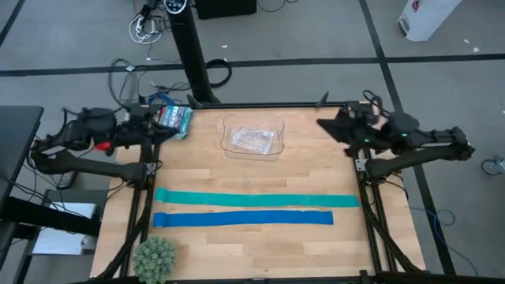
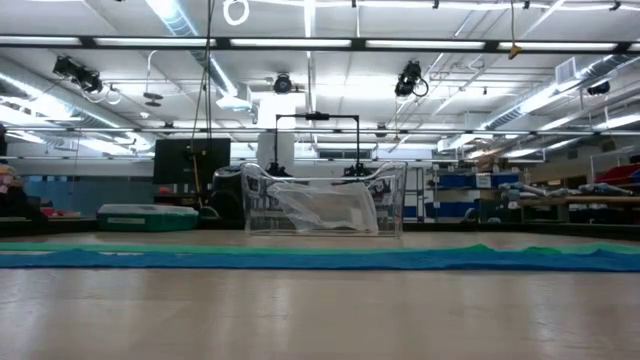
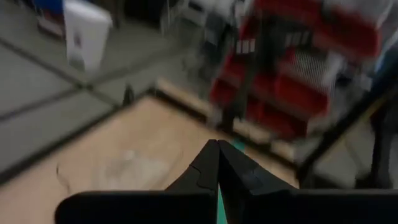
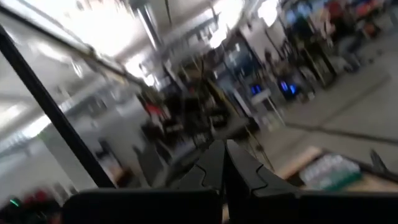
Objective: Roll bandage
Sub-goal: Roll the green bandage
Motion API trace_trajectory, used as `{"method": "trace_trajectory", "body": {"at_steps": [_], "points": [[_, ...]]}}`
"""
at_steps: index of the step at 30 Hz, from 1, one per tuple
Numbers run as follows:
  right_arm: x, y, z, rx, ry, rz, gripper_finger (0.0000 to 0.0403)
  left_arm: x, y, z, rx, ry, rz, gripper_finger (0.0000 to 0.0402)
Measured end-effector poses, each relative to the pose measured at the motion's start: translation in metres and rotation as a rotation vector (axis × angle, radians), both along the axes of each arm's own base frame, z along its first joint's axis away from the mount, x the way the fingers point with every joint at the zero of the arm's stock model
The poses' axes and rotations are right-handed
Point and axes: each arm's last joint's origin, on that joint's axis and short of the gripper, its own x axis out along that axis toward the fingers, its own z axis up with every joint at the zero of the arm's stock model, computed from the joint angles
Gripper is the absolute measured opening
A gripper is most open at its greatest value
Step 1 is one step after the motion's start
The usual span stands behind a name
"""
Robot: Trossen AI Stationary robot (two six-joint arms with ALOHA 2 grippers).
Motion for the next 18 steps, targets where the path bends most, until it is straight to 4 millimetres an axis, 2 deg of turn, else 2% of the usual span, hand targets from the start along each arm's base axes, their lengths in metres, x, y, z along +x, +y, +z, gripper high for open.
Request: {"method": "trace_trajectory", "body": {"at_steps": [4, 10, 18], "points": [[0.032, 0.002, 0.009, -0.017, 0.128, 0.032, 0.0008, 0.012, -0.003, -0.005, -0.057, 0.218, -0.095, 0.0012], [0.08, 0.0, 0.018, -0.01, 0.219, 0.148, 0.0008, 0.023, -0.008, -0.028, -0.208, 0.525, -0.24, 0.0012], [0.131, -0.002, 0.008, 0.006, 0.36, 0.266, 0.0008, 0.025, -0.01, -0.036, -0.181, 0.645, -0.32, 0.0012]]}}
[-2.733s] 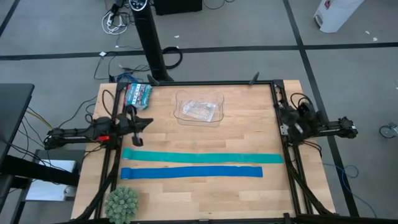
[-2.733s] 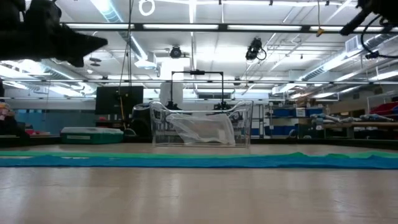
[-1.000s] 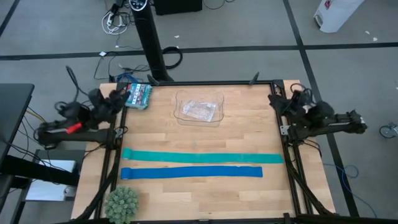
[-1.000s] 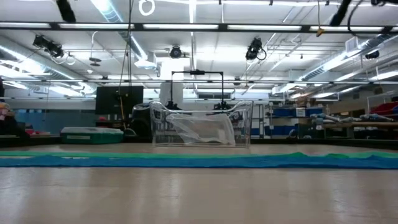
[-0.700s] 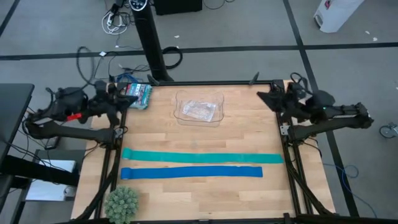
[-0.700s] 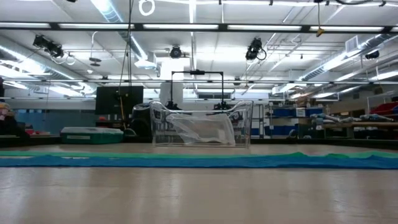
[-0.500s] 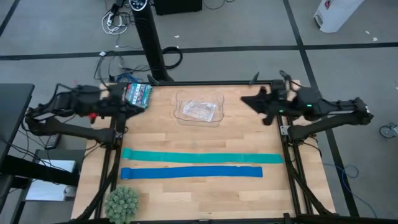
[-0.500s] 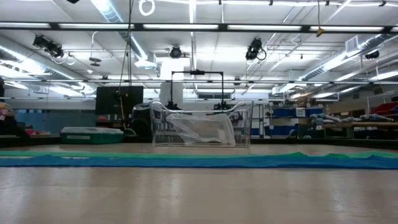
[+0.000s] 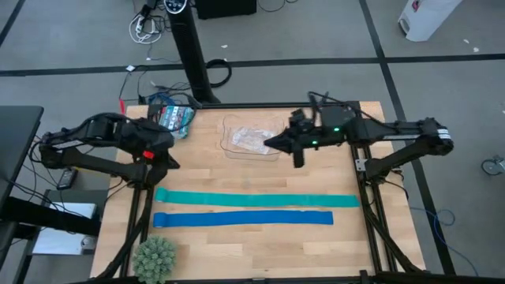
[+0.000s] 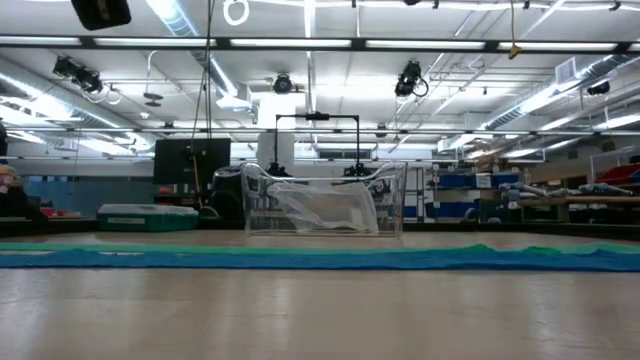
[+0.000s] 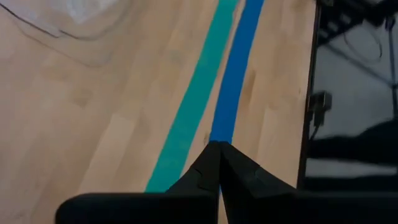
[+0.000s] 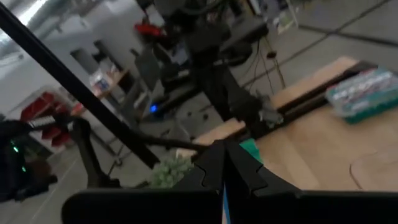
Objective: Roll bandage
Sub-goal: Roll the green bandage
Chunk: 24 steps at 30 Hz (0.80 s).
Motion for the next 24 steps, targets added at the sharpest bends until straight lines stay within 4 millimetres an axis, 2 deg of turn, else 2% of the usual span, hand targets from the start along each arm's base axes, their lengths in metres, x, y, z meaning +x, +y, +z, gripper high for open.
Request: {"method": "trace_trajectory", "body": {"at_steps": [5, 10, 16, 24], "points": [[0.016, -0.004, -0.011, 0.005, 0.046, 0.014, 0.0008, -0.011, -0.004, -0.01, -0.005, 0.17, -0.068, 0.0012], [0.025, -0.007, -0.021, 0.007, 0.082, 0.01, 0.0008, -0.011, -0.01, -0.023, -0.035, 0.271, -0.151, 0.0012], [0.031, -0.012, -0.027, 0.025, 0.108, 0.057, 0.0008, -0.003, -0.014, -0.054, -0.008, 0.371, -0.239, 0.0012], [0.03, -0.014, -0.034, 0.031, 0.174, 0.057, 0.0008, -0.005, -0.018, -0.094, 0.011, 0.514, -0.314, 0.0012]]}}
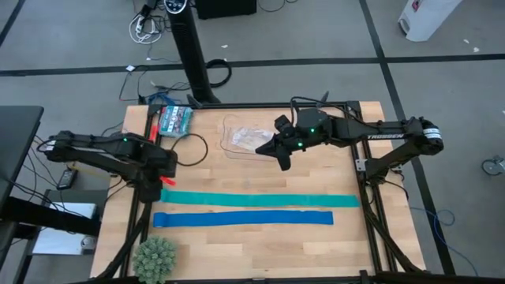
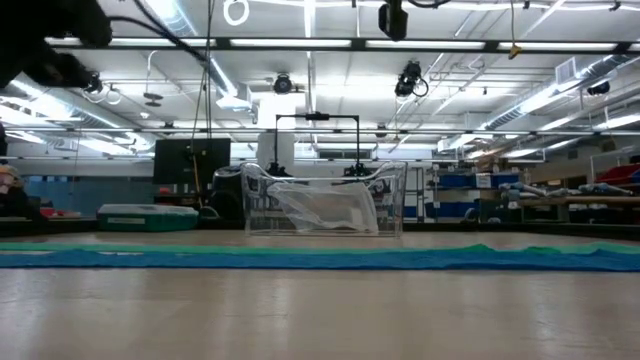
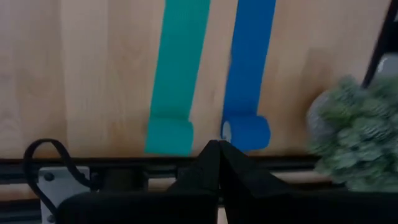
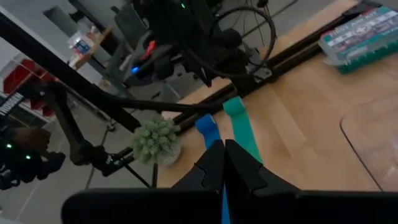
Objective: Roll bandage
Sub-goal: Roll the green bandage
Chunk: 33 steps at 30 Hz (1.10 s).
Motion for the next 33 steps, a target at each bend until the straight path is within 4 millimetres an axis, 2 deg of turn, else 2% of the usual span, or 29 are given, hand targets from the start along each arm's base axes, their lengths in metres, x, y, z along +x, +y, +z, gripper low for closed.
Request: {"method": "trace_trajectory", "body": {"at_steps": [8, 13, 17, 21, 25, 33], "points": [[-0.001, 0.0, -0.004, 0.001, 0.043, 0.003, 0.0008, -0.005, -0.001, -0.04, 0.012, 0.13, 0.015, 0.0012], [-0.002, 0.0, -0.005, -0.001, 0.053, 0.004, 0.0008, 0.003, -0.003, -0.042, 0.001, 0.051, 0.003, 0.002], [-0.002, 0.0, -0.005, -0.004, 0.057, 0.006, 0.0008, 0.004, -0.002, -0.042, 0.019, 0.041, 0.037, 0.0054], [-0.002, 0.0, -0.005, -0.006, 0.057, 0.007, 0.0008, 0.01, -0.004, -0.043, -0.027, 0.079, 0.234, 0.0104], [-0.002, 0.0, -0.005, -0.014, 0.056, 0.009, 0.0008, 0.014, -0.006, -0.048, -0.041, 0.189, 0.441, 0.0139], [-0.002, 0.0, -0.005, -0.031, 0.051, 0.015, 0.0008, 0.025, -0.008, -0.062, 0.034, 0.423, 0.819, 0.015]]}}
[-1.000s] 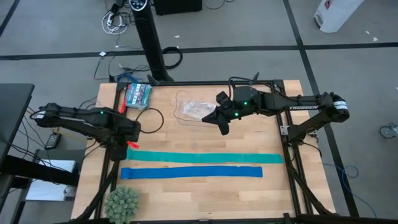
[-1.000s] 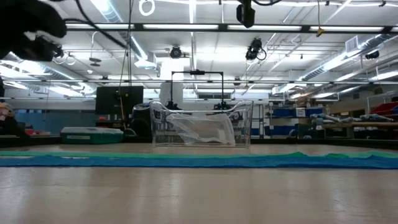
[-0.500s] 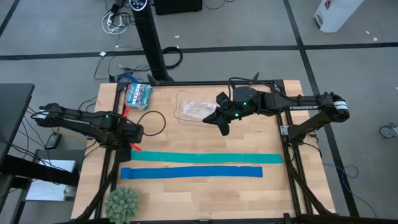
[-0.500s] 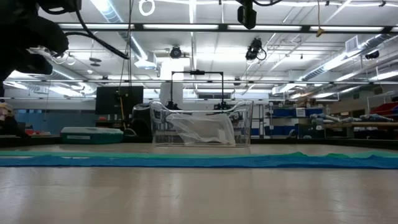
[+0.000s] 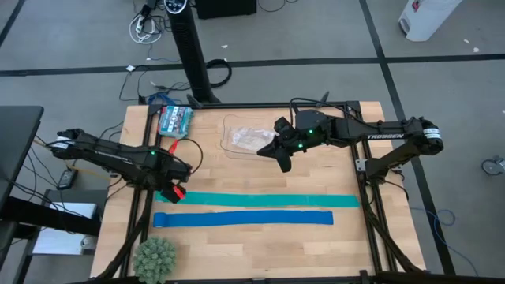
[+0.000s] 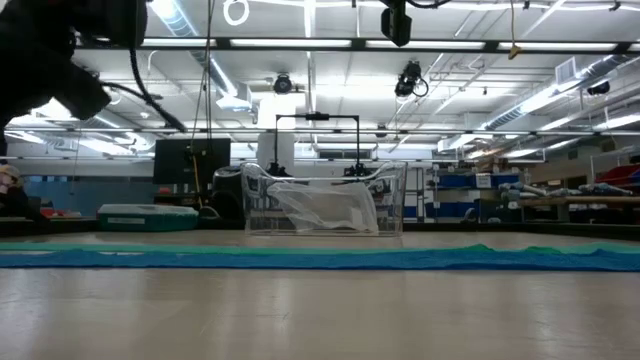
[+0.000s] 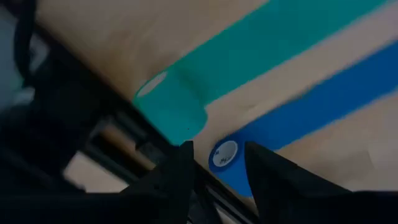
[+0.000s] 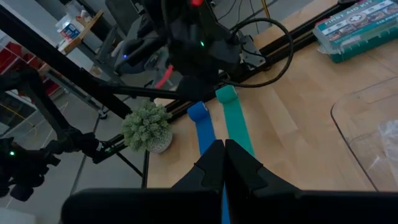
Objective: Roll bandage
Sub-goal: Roll the green bandage
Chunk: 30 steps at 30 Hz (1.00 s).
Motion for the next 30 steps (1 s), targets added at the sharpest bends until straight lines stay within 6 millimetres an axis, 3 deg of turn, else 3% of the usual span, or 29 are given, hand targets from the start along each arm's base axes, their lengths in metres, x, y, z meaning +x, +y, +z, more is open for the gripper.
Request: {"method": "trace_trajectory", "body": {"at_steps": [6, 20, 26, 30], "points": [[0.0, 0.0, 0.0, -0.016, -0.006, 0.006, 0.0008, 0.011, -0.002, -0.011, 0.002, 0.088, 0.094, 0.015], [0.001, 0.001, 0.004, -0.01, -0.046, 0.05, 0.0008, 0.027, -0.004, -0.032, 0.073, 0.208, 0.089, 0.015], [0.001, 0.002, 0.004, -0.034, -0.05, 0.076, 0.0008, 0.034, -0.005, -0.036, 0.057, 0.171, 0.093, 0.0149], [0.001, 0.002, 0.004, -0.048, -0.053, 0.089, 0.0008, 0.035, -0.006, -0.036, -0.013, 0.146, -0.003, 0.0148]]}}
